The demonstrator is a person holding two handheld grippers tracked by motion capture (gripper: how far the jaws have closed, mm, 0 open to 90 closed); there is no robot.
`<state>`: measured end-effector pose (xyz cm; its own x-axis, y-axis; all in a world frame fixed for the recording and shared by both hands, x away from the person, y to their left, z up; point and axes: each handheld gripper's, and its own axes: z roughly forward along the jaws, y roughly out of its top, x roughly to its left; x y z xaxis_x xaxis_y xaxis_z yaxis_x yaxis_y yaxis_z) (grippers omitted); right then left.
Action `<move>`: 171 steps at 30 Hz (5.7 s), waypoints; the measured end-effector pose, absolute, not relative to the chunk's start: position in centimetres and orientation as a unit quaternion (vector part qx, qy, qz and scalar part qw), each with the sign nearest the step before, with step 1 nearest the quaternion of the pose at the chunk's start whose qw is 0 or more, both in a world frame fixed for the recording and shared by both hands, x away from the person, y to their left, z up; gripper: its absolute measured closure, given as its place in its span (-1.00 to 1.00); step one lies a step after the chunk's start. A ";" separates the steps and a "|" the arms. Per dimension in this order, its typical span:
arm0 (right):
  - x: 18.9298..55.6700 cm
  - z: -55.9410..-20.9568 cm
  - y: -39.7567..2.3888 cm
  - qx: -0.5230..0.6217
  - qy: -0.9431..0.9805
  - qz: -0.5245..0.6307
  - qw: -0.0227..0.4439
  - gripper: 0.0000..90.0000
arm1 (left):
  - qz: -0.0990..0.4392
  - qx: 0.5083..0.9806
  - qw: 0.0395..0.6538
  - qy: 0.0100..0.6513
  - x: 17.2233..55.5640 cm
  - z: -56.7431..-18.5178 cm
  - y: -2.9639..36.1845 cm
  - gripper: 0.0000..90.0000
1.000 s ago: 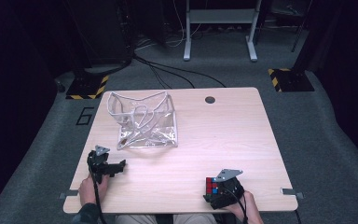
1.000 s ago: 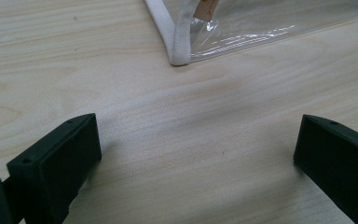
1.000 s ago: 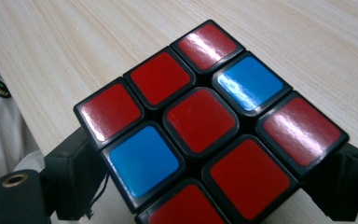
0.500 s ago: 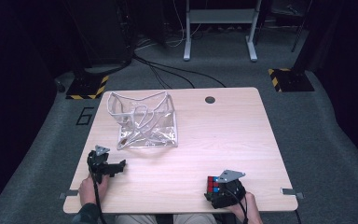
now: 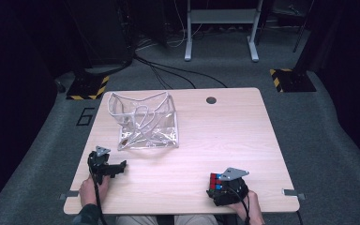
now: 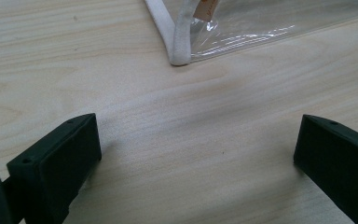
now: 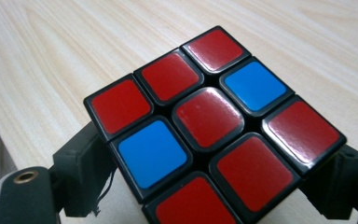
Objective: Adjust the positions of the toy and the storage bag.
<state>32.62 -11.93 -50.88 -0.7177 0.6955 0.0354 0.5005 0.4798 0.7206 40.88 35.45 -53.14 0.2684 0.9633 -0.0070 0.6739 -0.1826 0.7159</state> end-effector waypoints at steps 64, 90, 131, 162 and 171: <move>39.8 -49.1 -6.3 0.331 0.858 0.371 0.130 -0.68 | 0.232 0.733 0.311 0.558 40.9 -53.1 35.5 -0.99; 42.6 -50.3 -3.6 0.315 0.872 0.358 0.110 -0.68 | 0.232 0.733 0.311 0.558 40.9 -53.1 35.5 -0.99; 42.7 -48.9 -4.5 0.327 0.859 0.386 0.082 -0.96 | 0.234 0.733 0.312 0.557 40.9 -53.1 35.4 -0.99; 44.9 -44.0 -5.6 0.358 0.850 0.376 0.093 -0.90 | 0.178 0.721 0.296 0.600 42.8 -48.6 35.6 -0.93; 46.1 -42.1 -4.5 0.360 0.851 0.371 0.090 -0.89 | 0.153 0.713 0.309 0.610 44.3 -46.2 36.5 -0.93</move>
